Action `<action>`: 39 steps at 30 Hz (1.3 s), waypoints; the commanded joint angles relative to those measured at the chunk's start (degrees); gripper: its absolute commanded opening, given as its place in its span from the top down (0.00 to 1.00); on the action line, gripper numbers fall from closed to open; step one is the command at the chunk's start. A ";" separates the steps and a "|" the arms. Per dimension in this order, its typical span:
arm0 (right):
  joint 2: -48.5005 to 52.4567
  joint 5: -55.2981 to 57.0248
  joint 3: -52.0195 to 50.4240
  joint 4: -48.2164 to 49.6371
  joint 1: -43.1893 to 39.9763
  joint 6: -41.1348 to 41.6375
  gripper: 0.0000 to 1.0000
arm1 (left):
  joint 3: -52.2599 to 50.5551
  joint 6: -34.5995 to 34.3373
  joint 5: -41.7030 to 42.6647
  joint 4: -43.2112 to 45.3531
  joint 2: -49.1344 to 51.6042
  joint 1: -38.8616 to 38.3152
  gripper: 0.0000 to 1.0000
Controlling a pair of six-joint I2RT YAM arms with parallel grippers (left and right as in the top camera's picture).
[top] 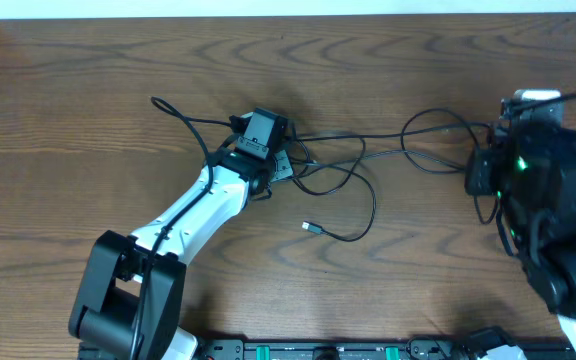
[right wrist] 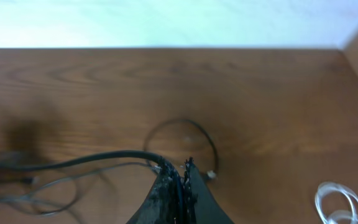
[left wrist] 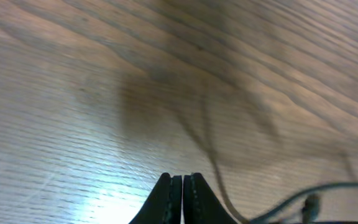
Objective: Untangle cables
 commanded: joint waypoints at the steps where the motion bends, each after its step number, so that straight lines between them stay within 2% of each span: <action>1: 4.26 5.40 0.26 -1.01 -1.68 5.77 0.97 | 0.02 4.22 8.92 -0.17 -3.06 1.77 0.92; 4: 9.35 0.39 0.26 -1.11 -1.68 6.36 0.97 | 0.02 12.17 19.15 -0.13 -6.64 2.10 0.92; 7: 13.97 -1.70 0.26 -1.16 -1.68 8.70 0.99 | 0.02 18.01 25.73 -0.79 -10.58 2.08 0.92; 15: 24.13 -12.31 0.26 -1.16 -1.68 11.72 0.93 | 0.02 20.31 27.26 -1.07 -21.29 2.08 0.92; 21: 28.65 -20.92 0.26 -1.16 -1.64 11.69 0.68 | 0.02 20.26 27.30 -1.07 -23.52 2.08 0.92; 22: 29.49 -22.71 0.26 -1.14 -1.64 11.69 0.57 | 0.02 20.04 27.30 -1.07 -23.43 2.08 0.92; 23: 29.81 -24.39 0.26 -1.07 -1.64 11.72 0.52 | 0.02 20.02 27.34 -1.07 -23.41 2.08 0.92; 26: 30.47 -31.95 0.26 -0.11 -1.64 11.69 0.43 | 0.02 19.50 27.54 -0.87 -23.41 2.08 0.92; 33: 30.69 -49.00 0.26 3.54 -1.60 13.27 0.44 | 0.02 18.14 33.38 2.82 -23.41 2.08 0.92; 36: 30.73 -49.99 0.26 3.89 -1.36 20.50 0.52 | 0.02 18.14 33.51 2.95 -23.41 2.08 0.92; 39: 30.86 -49.99 0.26 4.94 -1.16 30.08 0.48 | 0.02 18.12 33.55 2.75 -23.41 2.03 0.92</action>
